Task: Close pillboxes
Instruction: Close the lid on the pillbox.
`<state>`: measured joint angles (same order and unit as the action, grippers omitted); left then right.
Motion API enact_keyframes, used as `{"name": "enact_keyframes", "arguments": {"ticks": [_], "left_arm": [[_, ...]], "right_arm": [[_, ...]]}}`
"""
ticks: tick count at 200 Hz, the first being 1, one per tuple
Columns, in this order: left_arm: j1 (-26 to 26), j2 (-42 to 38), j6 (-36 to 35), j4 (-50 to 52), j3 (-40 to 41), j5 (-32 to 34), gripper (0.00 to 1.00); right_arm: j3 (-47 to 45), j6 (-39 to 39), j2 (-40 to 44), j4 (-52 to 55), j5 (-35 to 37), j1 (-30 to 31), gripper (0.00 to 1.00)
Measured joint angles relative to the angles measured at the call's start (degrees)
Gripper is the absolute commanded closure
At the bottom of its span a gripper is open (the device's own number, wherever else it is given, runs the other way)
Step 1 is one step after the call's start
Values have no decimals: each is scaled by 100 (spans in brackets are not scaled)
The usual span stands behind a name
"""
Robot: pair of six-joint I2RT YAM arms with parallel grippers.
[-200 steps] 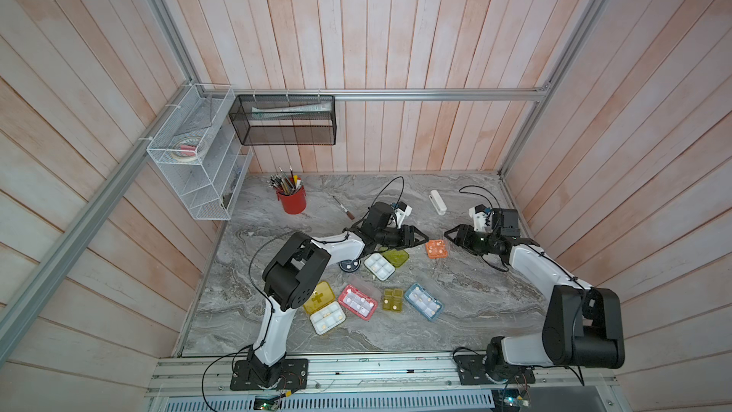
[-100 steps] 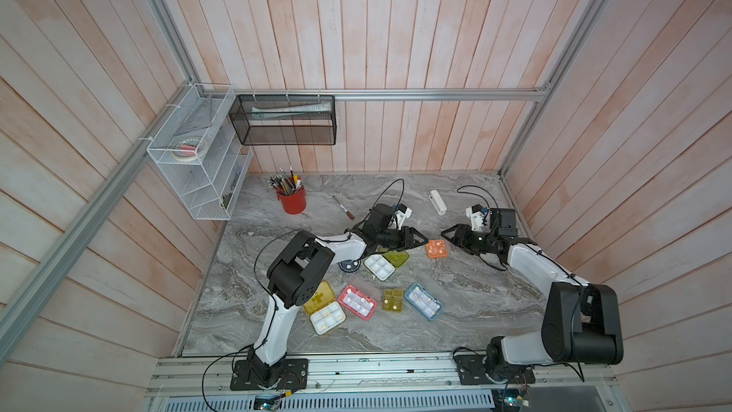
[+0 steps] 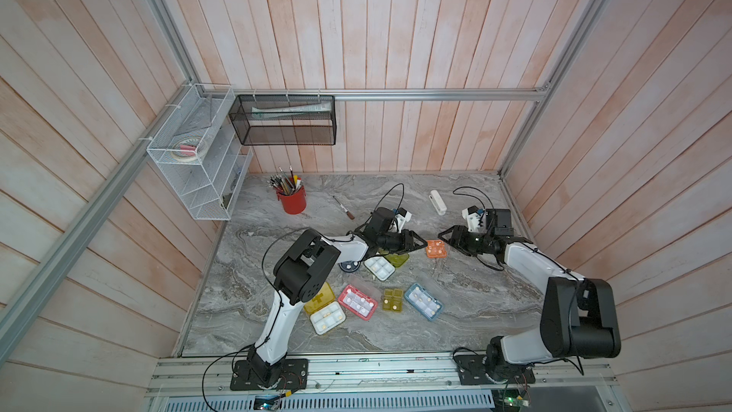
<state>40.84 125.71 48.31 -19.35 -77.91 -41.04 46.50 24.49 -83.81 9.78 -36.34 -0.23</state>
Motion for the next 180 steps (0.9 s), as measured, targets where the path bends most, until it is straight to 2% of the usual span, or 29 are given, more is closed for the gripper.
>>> {"name": "enact_keyframes", "arguments": {"ticks": [124,137,157,180], "left_arm": [[11,323,92,-205,-181,-48,56],[11,354,90,-203,-201,-44,60],[11,439,87,-188,-293,-31,75],[11,505,92,-127,-341,22,79]], "right_arm": [[0,85,-116,-129,2,57,43],[0,98,-157,-155,2,98,43],[0,103,-223,-197,2,162,43],[2,120,-273,-232,2,199,43]]}}
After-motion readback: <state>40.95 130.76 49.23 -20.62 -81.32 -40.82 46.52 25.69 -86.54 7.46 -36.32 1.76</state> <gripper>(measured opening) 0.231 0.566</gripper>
